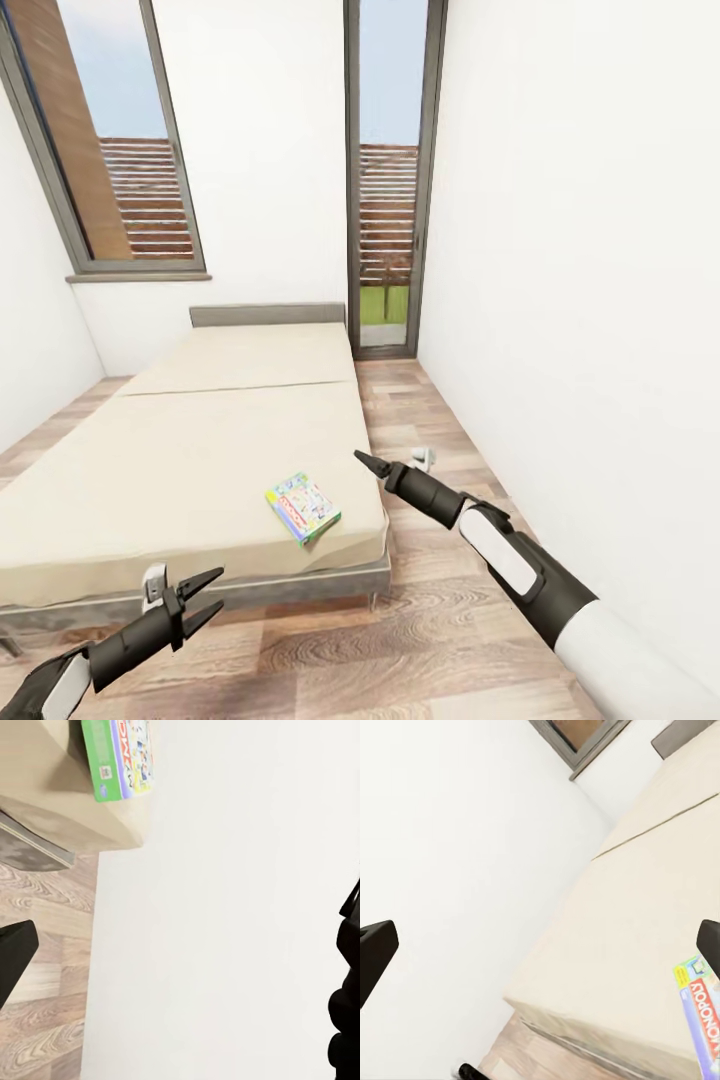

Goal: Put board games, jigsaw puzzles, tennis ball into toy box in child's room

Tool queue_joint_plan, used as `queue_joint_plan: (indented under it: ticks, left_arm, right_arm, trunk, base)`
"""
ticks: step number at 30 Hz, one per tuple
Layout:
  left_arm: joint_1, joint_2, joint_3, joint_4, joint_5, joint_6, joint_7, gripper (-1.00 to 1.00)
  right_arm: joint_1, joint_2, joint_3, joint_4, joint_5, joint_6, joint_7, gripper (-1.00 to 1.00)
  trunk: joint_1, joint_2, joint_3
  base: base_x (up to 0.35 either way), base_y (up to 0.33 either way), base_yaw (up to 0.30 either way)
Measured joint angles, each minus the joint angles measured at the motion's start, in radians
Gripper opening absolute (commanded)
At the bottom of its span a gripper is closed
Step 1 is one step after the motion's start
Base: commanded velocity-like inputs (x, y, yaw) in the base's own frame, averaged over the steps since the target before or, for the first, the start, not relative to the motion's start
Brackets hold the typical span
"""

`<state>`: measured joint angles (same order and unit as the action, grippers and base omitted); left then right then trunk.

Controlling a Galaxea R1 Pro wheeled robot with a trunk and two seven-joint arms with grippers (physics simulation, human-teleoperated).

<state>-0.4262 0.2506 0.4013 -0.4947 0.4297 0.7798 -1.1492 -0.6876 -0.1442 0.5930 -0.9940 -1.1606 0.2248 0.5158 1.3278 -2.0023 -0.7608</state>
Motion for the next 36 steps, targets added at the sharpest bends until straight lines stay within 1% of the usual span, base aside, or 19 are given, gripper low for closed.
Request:
queue_joint_plan:
  ticks: [1, 2, 3, 6, 8, 13, 24, 26, 30, 33, 36]
  left_arm:
    - [-0.005, 0.000, 0.000, 0.000, 0.000, 0.001, 0.000, 1.00]
    - [-0.014, 0.000, 0.000, 0.002, 0.000, 0.002, 0.001, 1.00]
    - [-0.017, -0.001, 0.001, 0.003, -0.001, 0.002, 0.001, 1.00]
    - [-0.025, -0.004, 0.001, 0.004, 0.000, 0.003, 0.011, 1.00]
    - [-0.027, -0.007, 0.001, 0.004, 0.000, 0.003, 0.020, 1.00]
    - [-0.030, -0.018, 0.001, 0.005, 0.001, 0.004, 0.056, 1.00]
    - [-0.032, -0.023, 0.002, 0.005, 0.004, 0.007, 0.068, 1.00]
    - [-0.032, -0.023, 0.005, 0.005, 0.012, 0.010, 0.067, 1.00]
    - [-0.032, -0.023, 0.029, 0.005, 0.041, 0.011, 0.066, 1.00]
    - [-0.032, -0.023, 0.042, 0.005, 0.053, 0.011, 0.065, 1.00]
    - [-0.031, -0.023, 0.047, 0.005, 0.057, 0.011, 0.064, 1.00]
  right_arm:
    - [0.000, -0.009, 0.000, -0.006, 0.001, -0.001, 0.012, 1.00]
    - [0.000, -0.025, 0.001, -0.015, 0.003, -0.002, 0.040, 1.00]
    - [0.001, -0.033, 0.001, -0.018, 0.004, -0.003, 0.055, 1.00]
    - [0.000, -0.050, 0.002, -0.024, 0.006, -0.005, 0.109, 1.00]
    - [0.000, -0.054, 0.002, -0.025, 0.007, -0.006, 0.126, 1.00]
    - [0.000, -0.052, 0.003, -0.027, 0.010, -0.008, 0.149, 1.00]
    - [0.001, -0.047, 0.005, -0.025, 0.010, -0.013, 0.152, 1.00]
    - [0.001, -0.046, 0.005, -0.024, 0.010, -0.014, 0.151, 1.00]
    - [0.001, -0.045, 0.006, -0.023, 0.010, -0.017, 0.149, 1.00]
    - [0.001, -0.044, 0.006, -0.022, 0.010, -0.018, 0.148, 1.00]
    - [0.001, -0.044, 0.006, -0.022, 0.010, -0.018, 0.147, 1.00]
  trunk:
    - [0.004, -0.007, -0.003]
    - [0.008, -0.014, -0.006]
    - [0.012, -0.021, -0.009]
    - [0.012, -0.021, -0.010]
    - [0.012, -0.021, -0.010]
    - [0.012, -0.021, -0.010]
    - [0.012, -0.021, -0.010]
    - [0.012, -0.021, -0.010]
    - [0.012, -0.021, -0.010]
    - [0.012, -0.021, -0.010]
    - [0.012, -0.021, -0.010]
  base:
    - [0.000, 0.000, 0.000]
    - [0.000, 0.000, 0.000]
    - [0.000, 0.000, 0.000]
    - [0.000, 0.000, 0.000]
    - [0.000, 0.000, 0.000]
    - [0.000, 0.000, 0.000]
    - [0.000, 0.000, 0.000]
    - [0.000, 0.000, 0.000]
    - [0.000, 0.000, 0.000]
    - [0.000, 0.000, 0.000]
    - [0.031, 0.000, 0.000]
